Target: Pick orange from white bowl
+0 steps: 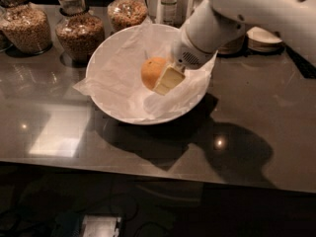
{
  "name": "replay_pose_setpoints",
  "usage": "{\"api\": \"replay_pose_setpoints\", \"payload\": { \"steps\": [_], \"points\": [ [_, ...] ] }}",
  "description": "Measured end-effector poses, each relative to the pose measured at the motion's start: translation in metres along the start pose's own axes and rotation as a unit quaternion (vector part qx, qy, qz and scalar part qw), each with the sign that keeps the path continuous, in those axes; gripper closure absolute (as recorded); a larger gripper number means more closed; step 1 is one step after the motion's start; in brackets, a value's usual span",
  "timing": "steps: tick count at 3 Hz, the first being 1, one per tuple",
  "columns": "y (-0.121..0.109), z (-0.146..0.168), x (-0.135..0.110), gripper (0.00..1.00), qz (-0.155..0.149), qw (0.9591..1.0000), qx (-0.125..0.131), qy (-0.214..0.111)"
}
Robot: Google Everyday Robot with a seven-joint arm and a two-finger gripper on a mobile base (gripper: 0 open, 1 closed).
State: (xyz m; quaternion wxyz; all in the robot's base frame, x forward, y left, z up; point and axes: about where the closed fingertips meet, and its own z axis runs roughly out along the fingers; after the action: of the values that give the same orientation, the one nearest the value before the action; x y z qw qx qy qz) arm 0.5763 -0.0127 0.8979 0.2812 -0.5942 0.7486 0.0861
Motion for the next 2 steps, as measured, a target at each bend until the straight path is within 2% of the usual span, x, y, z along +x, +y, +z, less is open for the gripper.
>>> {"api": "replay_pose_setpoints", "payload": {
  "steps": [1,2],
  "points": [
    [-0.005,-0.038,0.017,1.00,0.005,0.9975,-0.010,-0.069],
    [0.010,-0.077,0.023,1.00,-0.020,0.9892,-0.021,-0.144]
  ]
}}
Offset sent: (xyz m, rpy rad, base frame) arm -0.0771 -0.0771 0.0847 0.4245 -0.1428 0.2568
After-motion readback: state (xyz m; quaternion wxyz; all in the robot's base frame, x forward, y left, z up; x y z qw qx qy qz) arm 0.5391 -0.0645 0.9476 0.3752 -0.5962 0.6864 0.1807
